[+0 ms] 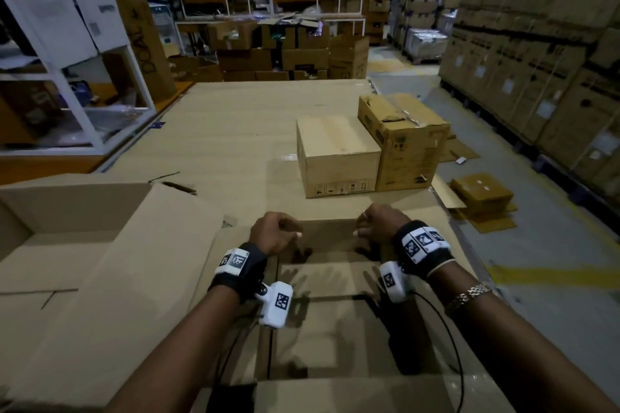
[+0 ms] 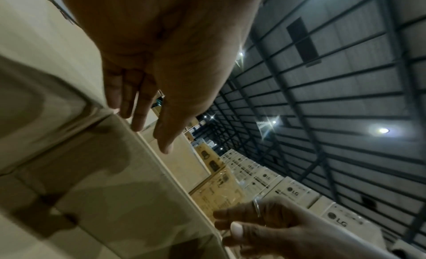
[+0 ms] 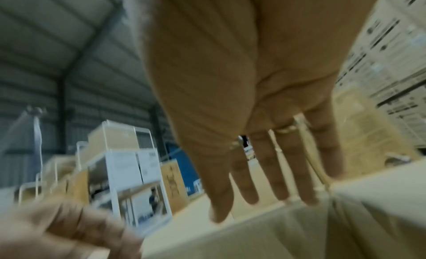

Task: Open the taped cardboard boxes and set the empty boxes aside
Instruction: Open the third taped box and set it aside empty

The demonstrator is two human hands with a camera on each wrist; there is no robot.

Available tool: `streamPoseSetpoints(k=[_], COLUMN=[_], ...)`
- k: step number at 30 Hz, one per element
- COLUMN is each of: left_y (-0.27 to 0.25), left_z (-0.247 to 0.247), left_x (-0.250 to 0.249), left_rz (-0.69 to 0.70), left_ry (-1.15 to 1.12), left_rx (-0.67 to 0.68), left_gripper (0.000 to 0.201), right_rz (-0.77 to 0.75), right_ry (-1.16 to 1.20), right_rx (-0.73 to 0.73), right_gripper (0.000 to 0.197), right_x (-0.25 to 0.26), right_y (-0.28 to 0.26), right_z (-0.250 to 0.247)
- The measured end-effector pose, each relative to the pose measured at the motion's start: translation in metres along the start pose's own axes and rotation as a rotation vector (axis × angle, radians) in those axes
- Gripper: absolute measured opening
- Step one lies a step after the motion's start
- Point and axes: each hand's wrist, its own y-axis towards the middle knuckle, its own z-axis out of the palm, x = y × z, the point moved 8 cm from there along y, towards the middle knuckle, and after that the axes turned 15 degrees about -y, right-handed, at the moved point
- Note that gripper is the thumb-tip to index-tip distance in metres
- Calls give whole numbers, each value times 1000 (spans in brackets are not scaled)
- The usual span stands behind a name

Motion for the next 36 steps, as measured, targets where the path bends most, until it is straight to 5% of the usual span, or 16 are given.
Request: streamPoseSetpoints(k=[5, 15, 20, 26, 31, 36], left_y=[-68, -231, -271, -296, -310, -310], left_z=[-26, -42, -40, -48, -29, -23], left_x=[-8, 25, 38, 51, 64, 68], left_rz=[7, -4, 73, -16, -132, -163], left_ry=[27, 9, -105, -112, -108, -331], left_rx=[28, -108, -207, -365, -337, -338], left_gripper=[51, 22, 39, 38, 71, 108], right_rz=[55, 194, 198, 369, 408, 440], right_ry=[39, 146, 278, 397, 512, 630], right_rx=[24, -23, -134, -382, -346, -339], right_gripper=[46, 32, 51, 28, 29, 63], right_x=[-1, -6, -11, -21, -34, -48], right_y=[-87, -234, -271, -306, -318, -315], right_z=[-9, 40, 67, 69, 87, 100])
